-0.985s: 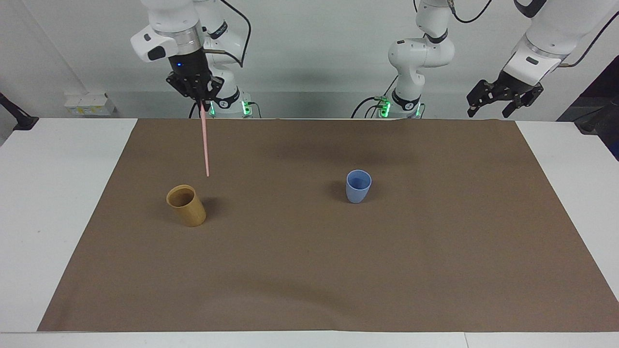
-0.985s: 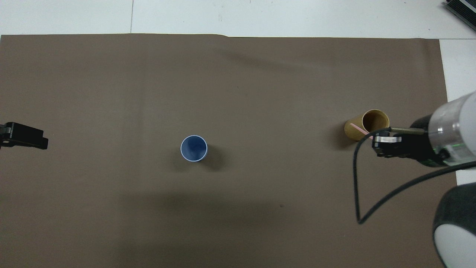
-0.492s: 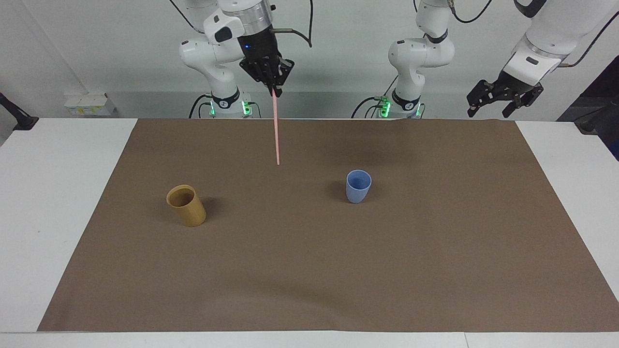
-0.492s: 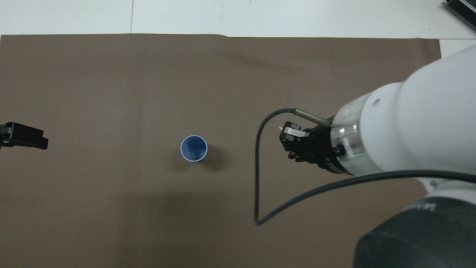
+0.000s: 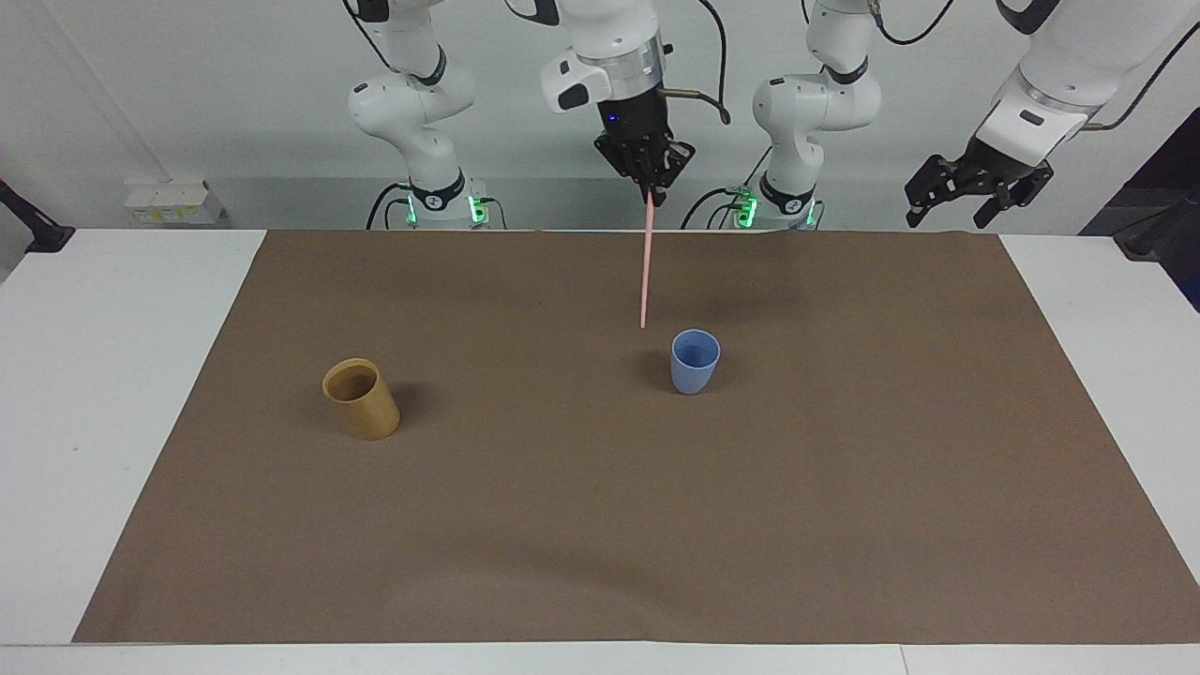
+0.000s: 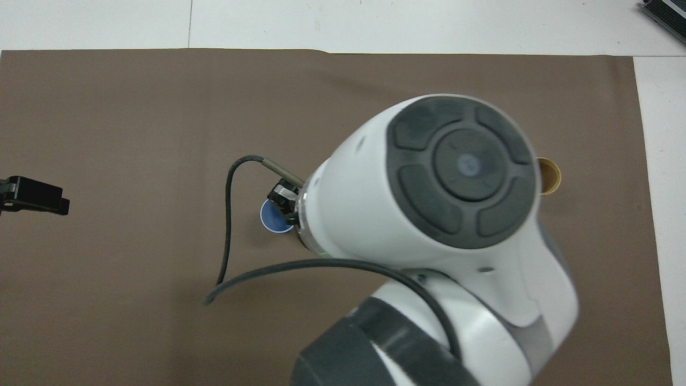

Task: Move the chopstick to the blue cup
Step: 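Carry the pink stick with the right gripper over the blue cup, then lower the pink stick into the blue cup with the right gripper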

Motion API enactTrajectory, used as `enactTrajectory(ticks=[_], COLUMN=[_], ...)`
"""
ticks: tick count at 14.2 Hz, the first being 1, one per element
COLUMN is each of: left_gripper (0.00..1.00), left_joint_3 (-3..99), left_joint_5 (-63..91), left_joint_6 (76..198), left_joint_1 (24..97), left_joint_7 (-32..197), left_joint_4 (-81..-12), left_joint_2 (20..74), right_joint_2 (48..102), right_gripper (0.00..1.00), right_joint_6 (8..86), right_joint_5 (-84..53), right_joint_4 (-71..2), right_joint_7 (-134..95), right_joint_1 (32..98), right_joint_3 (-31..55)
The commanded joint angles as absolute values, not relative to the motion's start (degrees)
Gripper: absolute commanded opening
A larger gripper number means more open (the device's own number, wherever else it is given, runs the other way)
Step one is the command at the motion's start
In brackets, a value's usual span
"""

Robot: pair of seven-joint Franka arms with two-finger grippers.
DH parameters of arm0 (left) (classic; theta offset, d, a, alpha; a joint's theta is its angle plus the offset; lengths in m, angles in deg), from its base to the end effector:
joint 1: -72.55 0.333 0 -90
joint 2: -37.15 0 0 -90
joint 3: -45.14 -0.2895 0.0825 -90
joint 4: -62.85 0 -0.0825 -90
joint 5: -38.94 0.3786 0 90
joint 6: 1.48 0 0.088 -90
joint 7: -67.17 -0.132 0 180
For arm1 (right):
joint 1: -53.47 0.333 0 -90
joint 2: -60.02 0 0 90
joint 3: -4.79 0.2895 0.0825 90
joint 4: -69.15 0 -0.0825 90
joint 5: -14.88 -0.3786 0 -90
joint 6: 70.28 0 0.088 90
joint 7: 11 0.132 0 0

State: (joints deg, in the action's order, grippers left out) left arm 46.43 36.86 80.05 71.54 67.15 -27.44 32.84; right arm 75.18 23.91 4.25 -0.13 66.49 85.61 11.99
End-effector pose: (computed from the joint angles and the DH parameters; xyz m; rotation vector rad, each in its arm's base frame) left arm 0.5093 -0.0261 0.5984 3.1056 -0.0688 -0.1218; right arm 0.4818 0.4100 0.5985 -2.7172 0.9468 0.1384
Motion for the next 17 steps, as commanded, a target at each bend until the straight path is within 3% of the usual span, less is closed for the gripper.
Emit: enactTrajectory(ticks=[1,10,17], left_gripper=[1.0,1.0,1.0], left_joint_3=[46.8,46.8,46.8], left_joint_5=[37.1,37.1,37.1], left_joint_6=[79.8,79.8,79.8], left_joint_1=[72.2,72.2,72.2], left_joint_7=[66.9,66.9,66.9], left_joint_4=[-27.2,-27.2,-27.2], left_joint_2=[32.5,32.5,32.5], right_joint_2=[79.4,80.8,81.0], right_gripper=[0.0,0.0,0.0], right_joint_6=[26.4,28.8,33.6], right_joint_5=[3.4,3.1,2.9], right_joint_4=[3.5,2.0,-4.0], right_joint_7=[72.0,73.9,73.9], right_joint_1=[87.8,89.5,90.9], right_joint_3=[12.0,12.3,12.3])
